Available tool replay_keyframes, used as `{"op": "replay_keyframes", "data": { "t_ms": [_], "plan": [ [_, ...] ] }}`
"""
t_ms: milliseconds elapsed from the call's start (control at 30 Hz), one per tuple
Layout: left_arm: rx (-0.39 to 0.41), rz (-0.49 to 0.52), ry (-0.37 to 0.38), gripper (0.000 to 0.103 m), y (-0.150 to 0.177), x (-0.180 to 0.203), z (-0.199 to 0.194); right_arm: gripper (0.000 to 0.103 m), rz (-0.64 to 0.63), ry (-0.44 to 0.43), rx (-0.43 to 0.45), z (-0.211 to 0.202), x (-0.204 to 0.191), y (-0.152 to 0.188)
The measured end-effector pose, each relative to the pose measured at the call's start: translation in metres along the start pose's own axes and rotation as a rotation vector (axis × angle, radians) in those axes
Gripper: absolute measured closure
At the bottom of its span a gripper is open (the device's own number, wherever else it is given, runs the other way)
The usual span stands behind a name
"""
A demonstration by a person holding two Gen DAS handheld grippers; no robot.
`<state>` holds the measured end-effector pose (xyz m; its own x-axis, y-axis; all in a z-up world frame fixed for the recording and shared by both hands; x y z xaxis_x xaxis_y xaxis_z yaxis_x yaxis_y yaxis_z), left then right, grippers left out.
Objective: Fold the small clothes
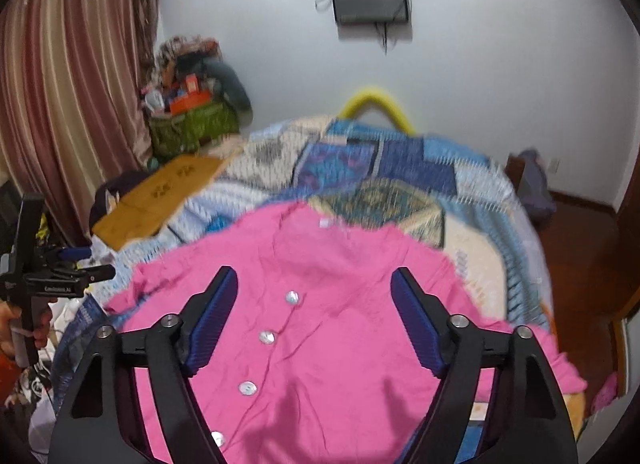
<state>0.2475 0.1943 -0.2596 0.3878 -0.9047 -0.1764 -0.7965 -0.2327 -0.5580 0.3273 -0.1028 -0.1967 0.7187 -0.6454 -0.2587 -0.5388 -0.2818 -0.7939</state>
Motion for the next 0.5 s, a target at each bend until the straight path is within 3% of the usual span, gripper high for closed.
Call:
{"op": "replay_keyframes", "data": {
  "t_ms": [133, 233, 300, 367, 500],
  "plan": [
    [-0.100, 0.022, 0.044, 0.041, 0.018, 0.011, 0.032, 0.044, 0.032, -0.009, -0.094, 0.031, 0.011, 0.019],
    [-0.122, -0.020, 0.080, 0.058, 0.021, 0.009, 0.044, 0.049, 0.044, -0.024, -0.149, 0.048, 0.015, 0.030],
    [-0.130, -0.066, 0.094, 0.081, 0.017, 0.002, 0.049, 0.049, 0.043, -0.030, -0.162, 0.054, 0.017, 0.031],
    [-0.136, -0.091, 0.106, 0.096, 0.014, -0.003, 0.050, 0.049, 0.040, -0.037, -0.168, 0.059, 0.019, 0.031],
    [-0.106, -0.106, 0.100, 0.101, -0.005, -0.012, 0.041, 0.049, 0.019, -0.043, -0.161, 0.063, 0.021, 0.026]
  ]
}}
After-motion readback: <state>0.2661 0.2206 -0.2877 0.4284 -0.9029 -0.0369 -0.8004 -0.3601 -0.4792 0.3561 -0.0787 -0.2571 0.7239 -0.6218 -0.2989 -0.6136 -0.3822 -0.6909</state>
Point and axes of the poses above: each gripper's, at about its wrist camera, not at the fingertips, and z roughly the way its jaws point, x to its right, y to its underside, the point moved 8 cm from there along z, roughly the way its jaws point, and after that the axes turned 14 degrees about -y, right-handed, at the moved point
